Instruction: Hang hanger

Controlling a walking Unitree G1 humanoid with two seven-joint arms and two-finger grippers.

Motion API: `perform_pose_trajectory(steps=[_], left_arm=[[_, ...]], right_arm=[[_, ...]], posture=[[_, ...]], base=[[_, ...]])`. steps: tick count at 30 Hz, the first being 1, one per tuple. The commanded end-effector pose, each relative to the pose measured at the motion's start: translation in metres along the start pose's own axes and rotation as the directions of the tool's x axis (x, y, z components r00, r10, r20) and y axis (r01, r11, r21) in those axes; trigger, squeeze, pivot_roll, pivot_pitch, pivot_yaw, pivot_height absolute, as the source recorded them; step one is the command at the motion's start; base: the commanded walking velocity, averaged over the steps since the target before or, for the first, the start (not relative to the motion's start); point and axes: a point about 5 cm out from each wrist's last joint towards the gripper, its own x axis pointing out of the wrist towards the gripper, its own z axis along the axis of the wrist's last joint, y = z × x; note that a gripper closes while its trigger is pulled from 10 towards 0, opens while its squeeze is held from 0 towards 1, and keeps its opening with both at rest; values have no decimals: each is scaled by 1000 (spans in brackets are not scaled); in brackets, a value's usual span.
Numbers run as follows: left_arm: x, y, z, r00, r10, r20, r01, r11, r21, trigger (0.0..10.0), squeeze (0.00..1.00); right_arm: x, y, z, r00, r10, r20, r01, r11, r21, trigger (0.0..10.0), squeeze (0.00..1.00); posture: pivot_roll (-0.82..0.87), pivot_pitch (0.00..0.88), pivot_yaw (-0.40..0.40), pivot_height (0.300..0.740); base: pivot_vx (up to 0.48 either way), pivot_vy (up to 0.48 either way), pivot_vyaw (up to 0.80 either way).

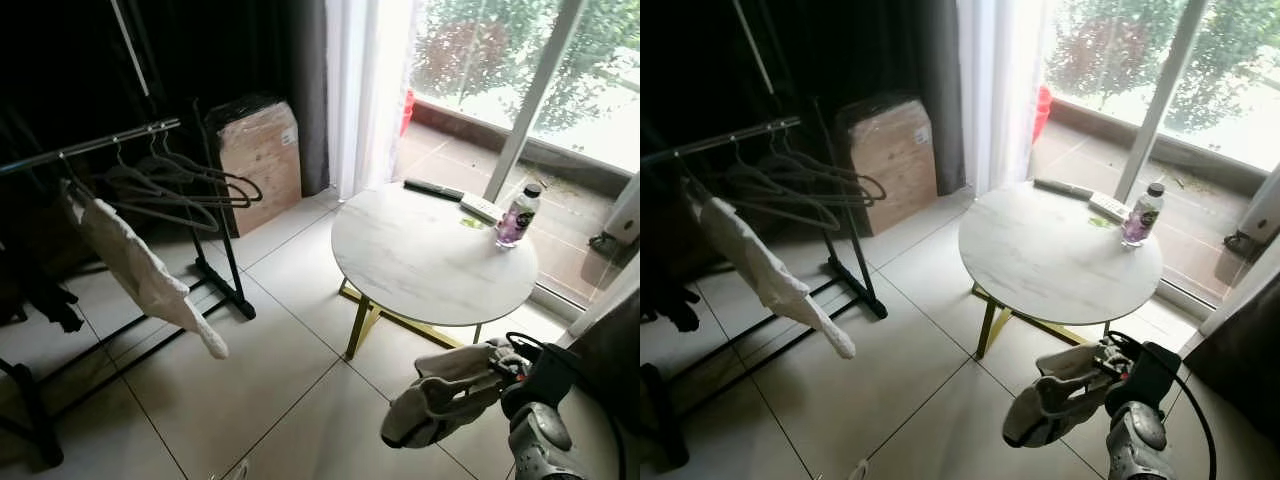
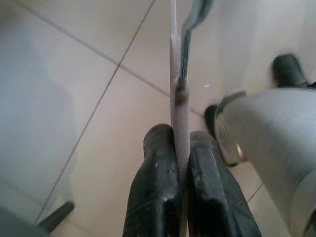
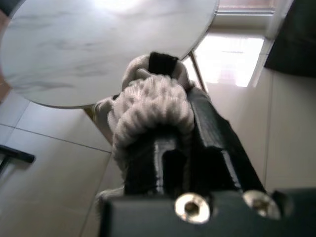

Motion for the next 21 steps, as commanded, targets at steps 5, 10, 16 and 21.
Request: perform_pose_trajectory(steps=[5,10,16,21], left_arm=[[-2,2,-9,1000,7,-25,-7,1000,-19,10000,0],[-2,1,-9,1000,3,-24,-4,1000,-18,10000,0],[-2,2,-10,1000,4,-25,-4,1000,-21,10000,0],[-3,3,-10,999,14,-29,-16,999,-45,10000,0]], right_arm=[[-2,-2,-3,1000,-2,2,2,1000,0,10000,0],[-2,-1,-3,1000,-1,2,1,1000,1,10000,0],[-1,1,-2,1000,23,4,-23,1000,-13,10000,0],[-2,10,-3,996,84,-1,-82,976,-200,10000,0]], posture=[[-52,75,11,740],[-51,74,11,740],[-54,73,10,740],[-58,69,11,740]], base=[[0,0,-788],[0,0,-788],[0,0,-765],[0,0,0]])
